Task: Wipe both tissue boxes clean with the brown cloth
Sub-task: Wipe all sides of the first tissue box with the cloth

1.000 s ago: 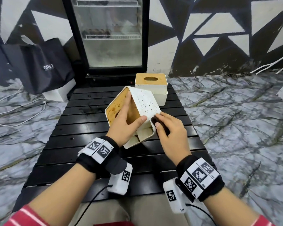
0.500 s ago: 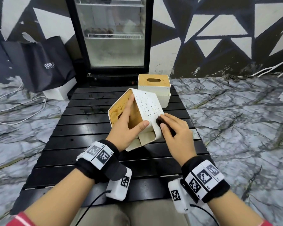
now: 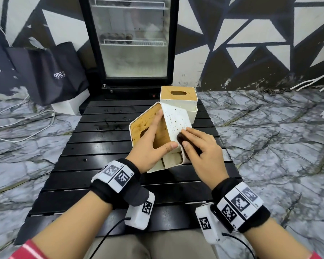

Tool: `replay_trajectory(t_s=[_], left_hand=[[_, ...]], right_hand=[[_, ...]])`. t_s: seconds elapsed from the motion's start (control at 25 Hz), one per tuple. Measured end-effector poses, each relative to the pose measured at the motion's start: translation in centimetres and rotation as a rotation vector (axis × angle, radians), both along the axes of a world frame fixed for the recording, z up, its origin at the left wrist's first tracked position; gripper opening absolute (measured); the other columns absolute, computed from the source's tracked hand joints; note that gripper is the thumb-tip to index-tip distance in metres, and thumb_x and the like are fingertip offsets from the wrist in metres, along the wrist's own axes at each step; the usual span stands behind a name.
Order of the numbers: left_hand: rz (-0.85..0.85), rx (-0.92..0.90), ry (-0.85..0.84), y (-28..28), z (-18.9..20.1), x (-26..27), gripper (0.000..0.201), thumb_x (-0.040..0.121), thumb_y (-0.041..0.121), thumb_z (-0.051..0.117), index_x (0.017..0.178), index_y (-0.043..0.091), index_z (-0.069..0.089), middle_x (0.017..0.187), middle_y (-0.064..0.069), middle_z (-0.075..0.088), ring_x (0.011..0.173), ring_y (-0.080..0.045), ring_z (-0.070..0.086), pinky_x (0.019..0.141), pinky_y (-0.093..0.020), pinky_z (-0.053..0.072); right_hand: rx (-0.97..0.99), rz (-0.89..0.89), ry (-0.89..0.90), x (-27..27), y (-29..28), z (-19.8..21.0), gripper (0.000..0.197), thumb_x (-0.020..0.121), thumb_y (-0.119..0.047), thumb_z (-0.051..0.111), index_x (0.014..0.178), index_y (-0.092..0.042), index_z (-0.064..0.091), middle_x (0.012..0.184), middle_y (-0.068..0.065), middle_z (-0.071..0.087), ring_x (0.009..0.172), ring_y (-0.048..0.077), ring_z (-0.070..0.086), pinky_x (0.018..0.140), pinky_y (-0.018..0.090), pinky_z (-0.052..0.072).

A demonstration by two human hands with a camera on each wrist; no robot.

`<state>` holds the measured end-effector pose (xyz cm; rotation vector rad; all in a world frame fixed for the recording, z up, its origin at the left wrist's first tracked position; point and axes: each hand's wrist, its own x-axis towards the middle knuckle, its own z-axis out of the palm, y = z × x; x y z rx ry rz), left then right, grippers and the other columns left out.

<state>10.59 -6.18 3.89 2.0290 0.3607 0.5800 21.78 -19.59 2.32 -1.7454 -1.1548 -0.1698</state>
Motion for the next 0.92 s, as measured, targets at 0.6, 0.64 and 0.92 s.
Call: replay_trajectory(t_s=[0.6, 0.64, 0.92], left_hand=[[-0.059, 0.015, 0.042, -0.1, 0.1, 0.4, 0.092, 0.078, 0.042, 0.066, 0.147, 0.040, 0.005, 0.151, 0.019, 0.021, 0.138, -0.002, 0.026, 0.116, -0.030, 0.025], [-0.056, 0.018, 0.051, -0.2, 0.2, 0.3, 0.093, 0.079, 0.040, 0.067, 0.148, 0.040, 0.004, 0.149, 0.021, 0.021, 0.138, -0.002, 0.025, 0.115, -0.027, 0.024], [-0.075, 0.001, 0.057, 0.1, 0.6, 0.9, 0.093, 0.081, 0.039, 0.065, 0.148, 0.038, 0.002, 0.153, 0.018, 0.019, 0.139, 0.003, 0.022, 0.114, -0.026, 0.024]], right_hand=[[0.033, 0.071, 0.053, 1.0, 0.7, 0.8, 0.033, 0.084, -0.027, 0.054, 0.117, -0.026, 0.059, 0.118, -0.013, 0.054, 0.115, 0.015, 0.050, 0.101, 0.014, 0.032], [0.029, 0.059, 0.061, 1.1, 0.5, 0.5, 0.034, 0.084, -0.027, 0.054, 0.117, -0.027, 0.058, 0.119, -0.013, 0.054, 0.116, 0.015, 0.049, 0.102, 0.013, 0.032], [0.079, 0.148, 0.118, 0.8, 1.1, 1.4, 0.032, 0.085, -0.026, 0.055, 0.117, -0.027, 0.058, 0.118, -0.013, 0.055, 0.118, 0.015, 0.049, 0.104, 0.028, 0.037]])
